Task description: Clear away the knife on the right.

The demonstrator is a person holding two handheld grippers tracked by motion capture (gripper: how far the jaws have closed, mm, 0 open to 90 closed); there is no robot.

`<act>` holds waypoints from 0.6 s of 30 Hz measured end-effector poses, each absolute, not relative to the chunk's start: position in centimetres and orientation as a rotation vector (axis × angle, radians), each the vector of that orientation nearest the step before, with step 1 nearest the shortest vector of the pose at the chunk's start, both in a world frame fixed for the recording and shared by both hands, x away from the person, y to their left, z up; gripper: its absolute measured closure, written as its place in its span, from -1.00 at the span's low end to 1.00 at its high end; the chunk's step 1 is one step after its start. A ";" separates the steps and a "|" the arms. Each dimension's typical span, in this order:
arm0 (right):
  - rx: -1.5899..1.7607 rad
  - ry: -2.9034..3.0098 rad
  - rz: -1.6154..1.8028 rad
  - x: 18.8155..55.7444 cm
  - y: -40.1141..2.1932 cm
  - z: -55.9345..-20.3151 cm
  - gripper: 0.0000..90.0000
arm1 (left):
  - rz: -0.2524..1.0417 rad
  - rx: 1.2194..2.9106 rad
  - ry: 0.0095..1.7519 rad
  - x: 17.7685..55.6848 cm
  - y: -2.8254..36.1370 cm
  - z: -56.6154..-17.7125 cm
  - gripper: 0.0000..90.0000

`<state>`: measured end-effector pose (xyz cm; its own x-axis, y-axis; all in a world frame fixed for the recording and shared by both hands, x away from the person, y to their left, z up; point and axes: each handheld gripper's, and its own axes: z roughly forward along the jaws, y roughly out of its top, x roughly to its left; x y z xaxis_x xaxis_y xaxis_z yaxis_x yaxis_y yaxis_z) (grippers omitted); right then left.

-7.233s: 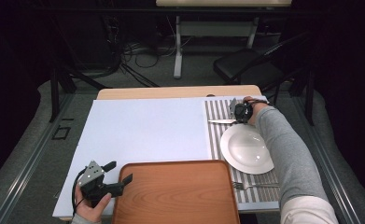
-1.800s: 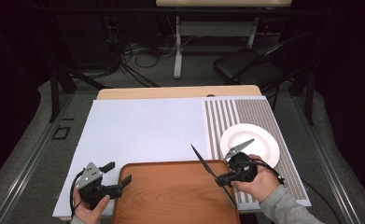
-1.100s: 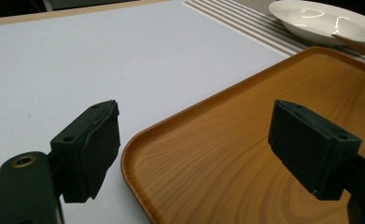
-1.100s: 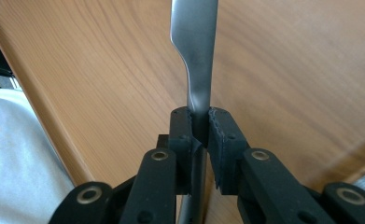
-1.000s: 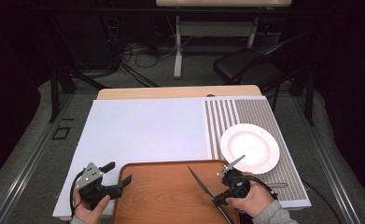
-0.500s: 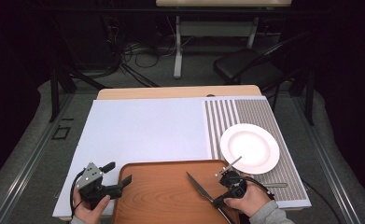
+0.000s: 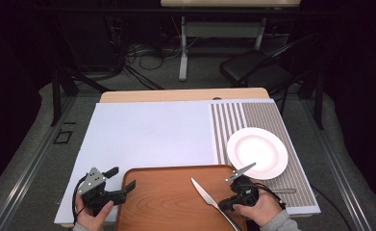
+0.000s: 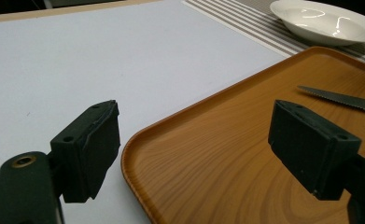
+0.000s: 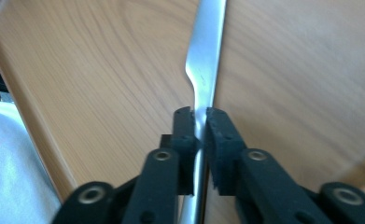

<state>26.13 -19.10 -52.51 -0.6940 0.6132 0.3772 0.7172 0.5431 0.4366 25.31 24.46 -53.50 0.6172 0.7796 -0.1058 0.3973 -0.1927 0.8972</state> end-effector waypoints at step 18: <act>-1.074 -2.618 -0.868 26.1 -18.0 -53.9 1.00 | 0.464 1.812 0.951 25.3 24.5 -53.5 -0.63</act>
